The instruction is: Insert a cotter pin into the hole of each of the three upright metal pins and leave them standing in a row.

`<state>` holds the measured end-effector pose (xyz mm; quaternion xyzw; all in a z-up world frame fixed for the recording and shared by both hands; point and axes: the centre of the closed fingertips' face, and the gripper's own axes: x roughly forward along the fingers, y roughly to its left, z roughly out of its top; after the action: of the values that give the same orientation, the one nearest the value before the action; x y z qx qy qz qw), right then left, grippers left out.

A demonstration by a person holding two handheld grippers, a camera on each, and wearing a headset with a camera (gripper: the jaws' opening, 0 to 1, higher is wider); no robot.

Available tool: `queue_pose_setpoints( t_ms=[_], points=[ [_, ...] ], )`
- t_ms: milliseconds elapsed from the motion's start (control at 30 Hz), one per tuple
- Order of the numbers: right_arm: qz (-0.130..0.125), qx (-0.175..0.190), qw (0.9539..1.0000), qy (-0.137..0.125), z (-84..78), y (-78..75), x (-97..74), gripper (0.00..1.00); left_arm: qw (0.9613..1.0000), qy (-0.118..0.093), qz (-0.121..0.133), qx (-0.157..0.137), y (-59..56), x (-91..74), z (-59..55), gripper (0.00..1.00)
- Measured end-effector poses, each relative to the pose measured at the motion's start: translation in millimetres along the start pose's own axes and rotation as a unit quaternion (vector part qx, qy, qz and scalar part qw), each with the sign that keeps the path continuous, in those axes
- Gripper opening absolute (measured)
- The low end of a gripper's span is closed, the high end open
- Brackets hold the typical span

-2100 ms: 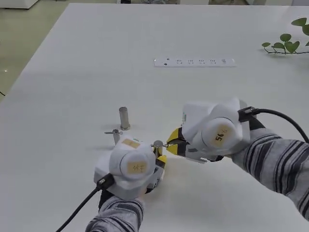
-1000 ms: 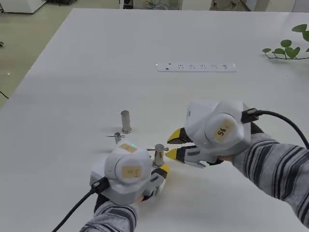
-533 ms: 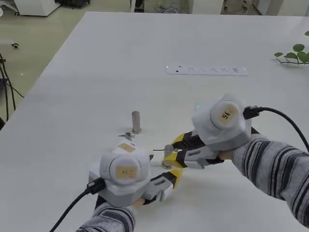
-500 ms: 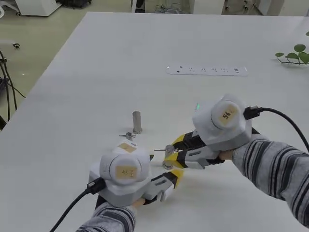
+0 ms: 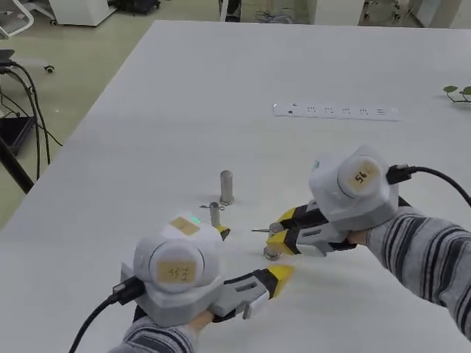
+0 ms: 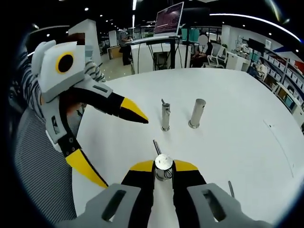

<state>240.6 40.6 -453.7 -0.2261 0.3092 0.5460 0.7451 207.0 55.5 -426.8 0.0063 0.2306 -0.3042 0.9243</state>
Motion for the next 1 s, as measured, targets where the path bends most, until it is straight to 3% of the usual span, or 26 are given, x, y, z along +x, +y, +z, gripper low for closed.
queue_pose_setpoints(
  t_ms=[333, 667, 1000],
  points=[
    [-0.010, -0.013, 0.9998, 0.011, 4.5, -14.1, 0.6, 0.08, 0.9998, -0.018, 0.011, -0.007, 9.5, -15.0, 12.9, 0.75],
    [-0.014, -0.006, 0.9998, 0.015, 8.7, -25.3, 3.5, 0.08, 0.9992, -0.020, 0.033, -0.009, 26.5, -21.4, 12.2, 0.79],
    [-0.008, -0.002, 0.9998, 0.018, 9.7, -29.9, 5.9, 0.08, 0.9988, -0.023, 0.041, -0.011, 36.2, -24.8, 11.2, 0.82]
  ],
)
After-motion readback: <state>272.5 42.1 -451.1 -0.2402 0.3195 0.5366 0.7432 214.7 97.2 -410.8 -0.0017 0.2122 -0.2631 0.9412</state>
